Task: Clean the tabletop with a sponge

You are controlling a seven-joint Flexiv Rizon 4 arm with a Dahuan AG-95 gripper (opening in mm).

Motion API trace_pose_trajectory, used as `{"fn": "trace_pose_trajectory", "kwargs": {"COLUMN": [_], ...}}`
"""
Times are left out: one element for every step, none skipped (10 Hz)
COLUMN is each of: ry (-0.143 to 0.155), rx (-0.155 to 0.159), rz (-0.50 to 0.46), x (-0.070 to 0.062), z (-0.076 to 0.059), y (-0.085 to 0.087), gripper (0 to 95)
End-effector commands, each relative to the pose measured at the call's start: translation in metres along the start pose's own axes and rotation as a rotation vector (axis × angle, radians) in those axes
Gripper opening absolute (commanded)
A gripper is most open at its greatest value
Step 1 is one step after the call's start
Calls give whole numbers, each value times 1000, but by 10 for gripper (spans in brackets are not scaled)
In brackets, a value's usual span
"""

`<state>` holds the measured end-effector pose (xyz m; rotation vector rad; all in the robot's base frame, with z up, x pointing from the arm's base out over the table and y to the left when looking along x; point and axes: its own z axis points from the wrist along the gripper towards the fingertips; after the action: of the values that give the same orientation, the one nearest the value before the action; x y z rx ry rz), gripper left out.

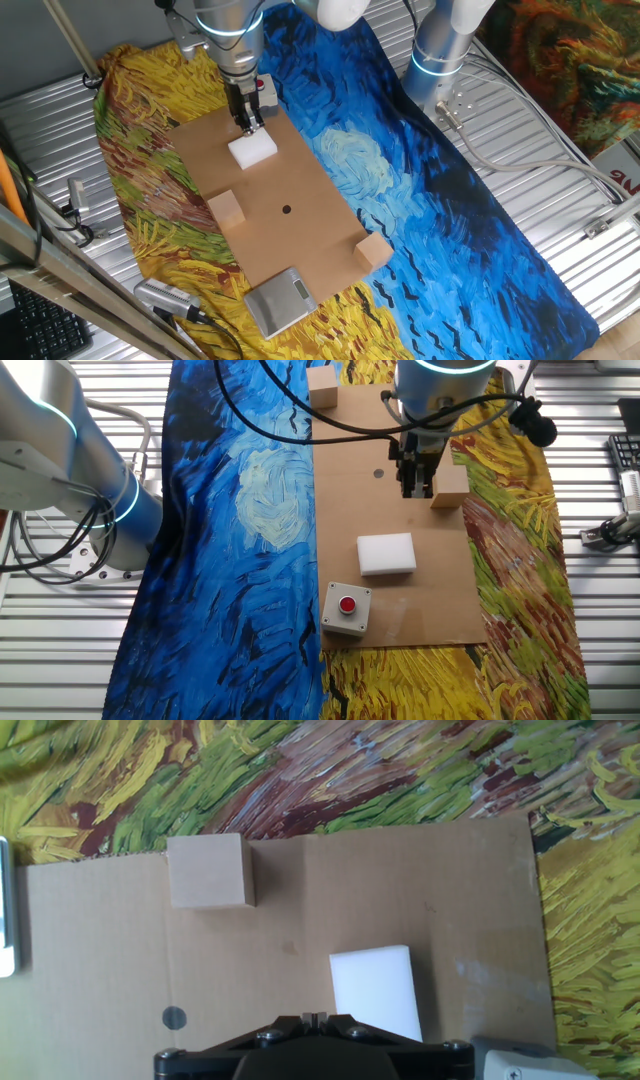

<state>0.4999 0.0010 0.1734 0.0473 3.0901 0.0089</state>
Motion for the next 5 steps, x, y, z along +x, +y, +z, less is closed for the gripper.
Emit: {"fn": "trace_pose_trajectory", "kwargs": {"ry": [3,4,4,8,10], "rx": [-3,-3,-3,-3,-6], "rz": [-7,-13,-15,-19,-18], "x": [1,1,1,1,1], "z": [0,0,0,-1,0], "y": [0,0,0,0,0], "gripper": [0,0,0,0,0]}}
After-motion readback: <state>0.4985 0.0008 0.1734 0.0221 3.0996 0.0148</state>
